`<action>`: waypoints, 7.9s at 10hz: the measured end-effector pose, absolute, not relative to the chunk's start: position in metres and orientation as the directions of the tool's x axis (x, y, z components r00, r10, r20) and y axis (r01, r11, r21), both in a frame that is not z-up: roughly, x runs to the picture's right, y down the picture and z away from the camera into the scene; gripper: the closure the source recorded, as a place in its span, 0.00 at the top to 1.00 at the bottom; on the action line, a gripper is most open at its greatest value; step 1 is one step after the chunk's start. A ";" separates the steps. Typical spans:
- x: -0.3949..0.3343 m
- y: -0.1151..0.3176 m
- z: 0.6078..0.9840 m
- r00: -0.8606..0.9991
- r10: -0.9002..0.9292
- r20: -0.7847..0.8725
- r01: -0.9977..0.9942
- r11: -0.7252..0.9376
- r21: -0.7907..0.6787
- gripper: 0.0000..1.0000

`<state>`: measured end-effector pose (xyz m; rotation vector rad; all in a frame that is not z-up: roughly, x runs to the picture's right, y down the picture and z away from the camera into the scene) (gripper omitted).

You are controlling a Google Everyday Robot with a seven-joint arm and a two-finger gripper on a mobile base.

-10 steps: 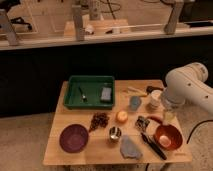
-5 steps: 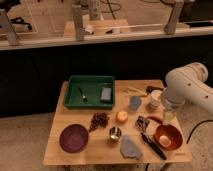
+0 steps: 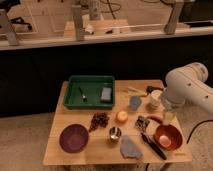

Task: Place sponge in purple bowl

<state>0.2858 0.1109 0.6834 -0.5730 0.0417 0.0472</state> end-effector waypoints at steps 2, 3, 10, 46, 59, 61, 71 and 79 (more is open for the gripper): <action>0.286 0.111 0.683 0.998 0.033 -0.053 -0.056 0.839 -0.541 0.80; 0.286 0.111 0.683 0.998 0.033 -0.053 -0.056 0.839 -0.541 0.80; 0.279 0.107 0.687 1.000 0.007 -0.008 -0.010 0.848 -0.529 0.80; -0.023 -0.003 0.899 0.386 -0.775 0.500 0.919 0.370 -0.135 0.80; -0.024 0.044 0.957 0.330 -0.768 0.549 0.942 0.308 -0.135 0.80; -0.021 0.044 0.961 0.337 -0.771 0.540 0.940 0.307 -0.148 0.80; -0.022 0.048 0.978 0.353 -0.763 0.542 0.935 0.311 -0.171 0.78; -0.031 0.042 0.968 0.367 -0.747 0.554 0.922 0.370 -0.112 0.02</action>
